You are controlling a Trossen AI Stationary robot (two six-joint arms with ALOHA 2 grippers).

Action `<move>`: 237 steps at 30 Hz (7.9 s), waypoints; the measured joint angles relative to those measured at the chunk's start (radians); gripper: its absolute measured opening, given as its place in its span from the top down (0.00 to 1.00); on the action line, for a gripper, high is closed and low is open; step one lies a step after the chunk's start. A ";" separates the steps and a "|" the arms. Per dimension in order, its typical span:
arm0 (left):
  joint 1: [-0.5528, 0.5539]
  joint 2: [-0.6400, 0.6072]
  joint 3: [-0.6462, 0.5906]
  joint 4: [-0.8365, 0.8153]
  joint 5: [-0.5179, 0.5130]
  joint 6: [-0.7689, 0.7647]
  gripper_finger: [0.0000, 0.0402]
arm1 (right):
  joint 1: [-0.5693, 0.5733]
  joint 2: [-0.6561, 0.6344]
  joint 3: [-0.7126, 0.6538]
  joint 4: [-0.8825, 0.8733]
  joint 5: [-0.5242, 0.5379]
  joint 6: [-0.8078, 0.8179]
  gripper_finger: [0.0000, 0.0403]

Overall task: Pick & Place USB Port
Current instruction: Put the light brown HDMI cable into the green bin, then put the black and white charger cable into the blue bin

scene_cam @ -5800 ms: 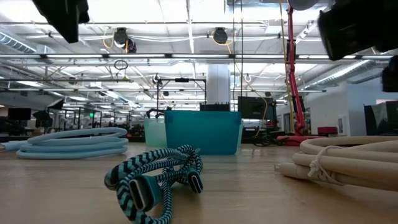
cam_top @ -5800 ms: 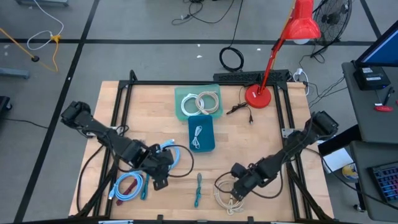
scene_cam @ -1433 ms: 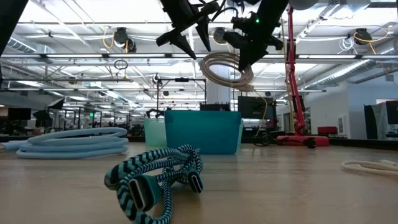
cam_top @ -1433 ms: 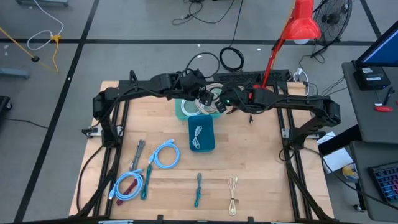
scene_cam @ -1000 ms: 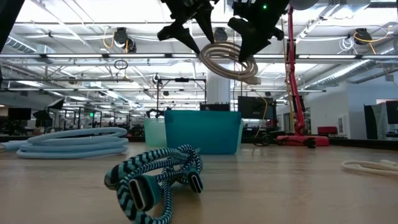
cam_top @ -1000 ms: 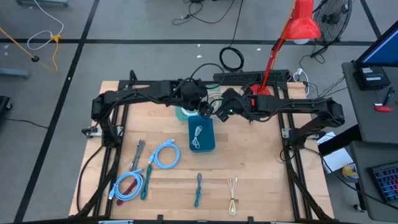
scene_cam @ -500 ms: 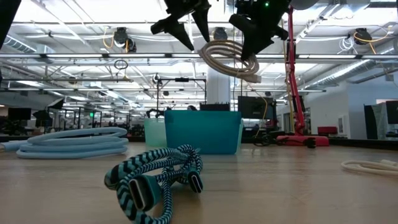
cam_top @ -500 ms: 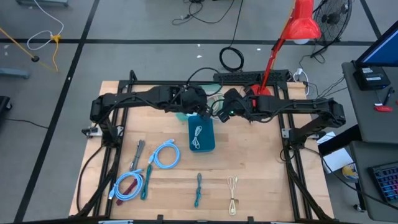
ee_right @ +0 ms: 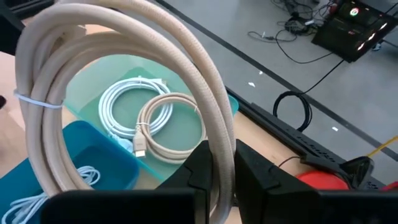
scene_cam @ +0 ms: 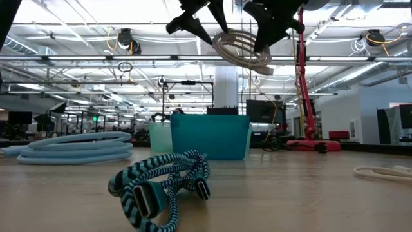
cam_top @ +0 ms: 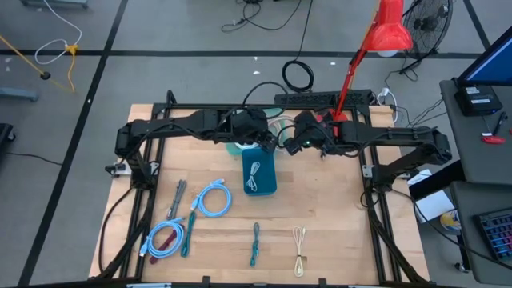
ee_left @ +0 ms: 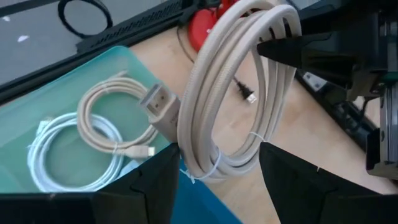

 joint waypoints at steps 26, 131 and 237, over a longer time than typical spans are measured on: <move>0.053 -0.002 0.000 0.050 0.103 0.109 0.98 | -0.003 -0.010 0.000 -0.019 0.029 0.019 0.93; -0.315 -0.316 -0.220 -0.552 0.089 -0.075 0.59 | 0.269 -0.227 -0.001 0.083 -0.188 0.064 0.60; -0.039 0.015 -0.468 0.314 0.235 -0.643 0.97 | 0.384 -0.400 -0.443 0.068 -0.118 0.445 0.90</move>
